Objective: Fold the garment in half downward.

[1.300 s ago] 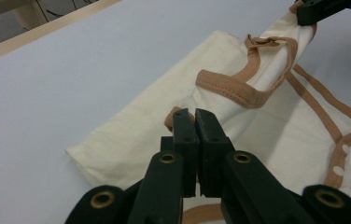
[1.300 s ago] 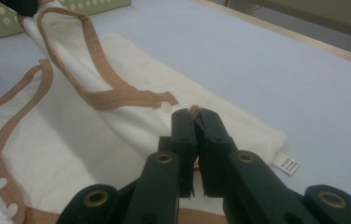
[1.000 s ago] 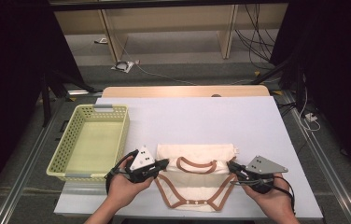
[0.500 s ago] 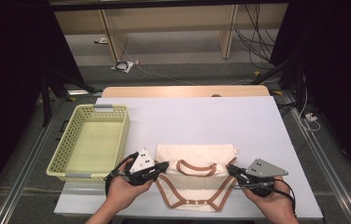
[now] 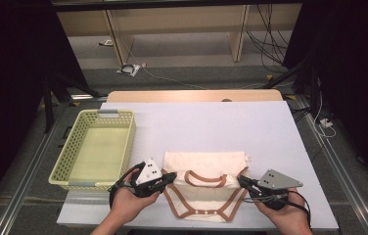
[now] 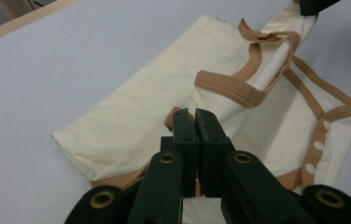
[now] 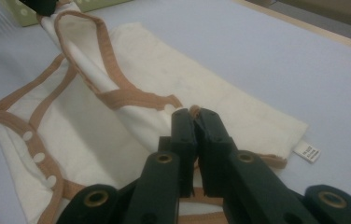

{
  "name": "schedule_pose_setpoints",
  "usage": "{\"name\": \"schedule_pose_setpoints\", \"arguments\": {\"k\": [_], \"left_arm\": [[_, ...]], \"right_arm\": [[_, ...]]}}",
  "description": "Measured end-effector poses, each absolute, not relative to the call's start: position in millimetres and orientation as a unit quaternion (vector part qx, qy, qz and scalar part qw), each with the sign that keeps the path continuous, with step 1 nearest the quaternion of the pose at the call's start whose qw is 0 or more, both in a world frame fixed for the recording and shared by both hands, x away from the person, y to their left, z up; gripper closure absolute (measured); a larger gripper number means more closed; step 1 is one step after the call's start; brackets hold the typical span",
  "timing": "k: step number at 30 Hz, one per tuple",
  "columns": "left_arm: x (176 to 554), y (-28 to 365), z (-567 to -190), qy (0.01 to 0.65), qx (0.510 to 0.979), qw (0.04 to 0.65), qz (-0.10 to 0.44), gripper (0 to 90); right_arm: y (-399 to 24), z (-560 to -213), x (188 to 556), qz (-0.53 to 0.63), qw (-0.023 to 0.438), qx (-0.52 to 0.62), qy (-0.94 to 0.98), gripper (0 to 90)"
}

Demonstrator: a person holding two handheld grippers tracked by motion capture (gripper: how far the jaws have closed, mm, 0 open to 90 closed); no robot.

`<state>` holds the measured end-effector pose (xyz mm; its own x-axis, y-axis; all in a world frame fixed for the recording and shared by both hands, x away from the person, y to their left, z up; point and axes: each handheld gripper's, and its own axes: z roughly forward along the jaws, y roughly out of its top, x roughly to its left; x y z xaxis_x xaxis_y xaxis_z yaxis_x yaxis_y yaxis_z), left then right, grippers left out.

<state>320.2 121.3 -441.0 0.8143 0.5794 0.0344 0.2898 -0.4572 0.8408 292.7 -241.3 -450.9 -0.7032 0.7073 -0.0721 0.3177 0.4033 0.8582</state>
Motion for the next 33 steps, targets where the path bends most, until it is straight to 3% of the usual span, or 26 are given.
{"name": "schedule_pose_setpoints", "arguments": {"k": [33], "left_arm": [[311.3,123.2,-445.6,0.248,0.851,0.434,0.160,87.4]], "right_arm": [[-239.2,-455.6,285.3,0.431,0.198,0.306,0.825,86.1]]}}
